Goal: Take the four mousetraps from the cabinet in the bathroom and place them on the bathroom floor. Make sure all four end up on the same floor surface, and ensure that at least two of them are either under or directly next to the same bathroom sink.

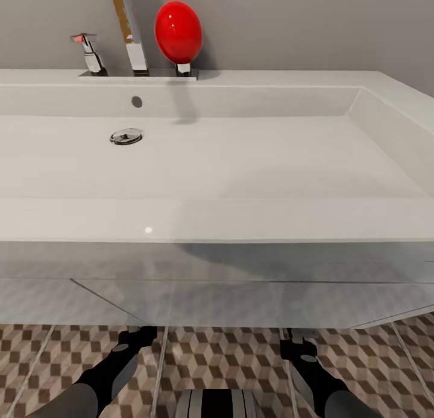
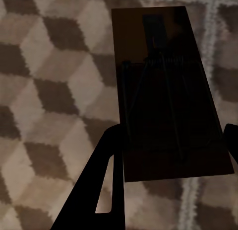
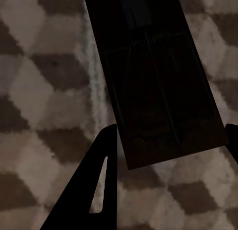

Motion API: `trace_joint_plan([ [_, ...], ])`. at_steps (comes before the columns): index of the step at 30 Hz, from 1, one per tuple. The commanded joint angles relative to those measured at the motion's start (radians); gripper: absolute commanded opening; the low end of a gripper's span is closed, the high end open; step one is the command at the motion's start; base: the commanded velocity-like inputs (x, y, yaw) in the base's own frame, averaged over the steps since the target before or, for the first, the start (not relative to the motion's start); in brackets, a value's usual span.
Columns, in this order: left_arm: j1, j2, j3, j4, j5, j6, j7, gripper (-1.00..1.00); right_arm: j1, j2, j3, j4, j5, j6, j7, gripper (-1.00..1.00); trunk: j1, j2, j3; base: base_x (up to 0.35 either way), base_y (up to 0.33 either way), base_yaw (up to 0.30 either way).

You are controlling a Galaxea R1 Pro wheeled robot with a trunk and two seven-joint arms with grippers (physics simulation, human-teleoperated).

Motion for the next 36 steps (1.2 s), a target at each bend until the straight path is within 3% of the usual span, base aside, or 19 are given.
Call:
trace_joint_plan([
  [1,0.0,0.001,-0.009,0.0,0.007,-0.002,0.009,-1.0,-0.001,0.001,-0.008,0.001,0.009,-0.004,-0.001,-1.0,0.0,0.0,-0.001,0.0,0.0,0.0],
  [28,0.0,-0.014,-0.012,0.0,0.007,0.001,0.009,-1.0,-0.001,0.002,-0.006,0.001,0.011,-0.009,-0.001,-1.0,0.0,0.0,-0.001,0.0,0.0,0.0],
  [36,0.0,-0.014,-0.012,0.0,0.007,0.001,0.009,-1.0,-0.001,0.002,-0.006,0.001,0.012,-0.009,-0.001,-1.0,0.003,-0.002,-0.032,0.0,0.0,0.0],
])
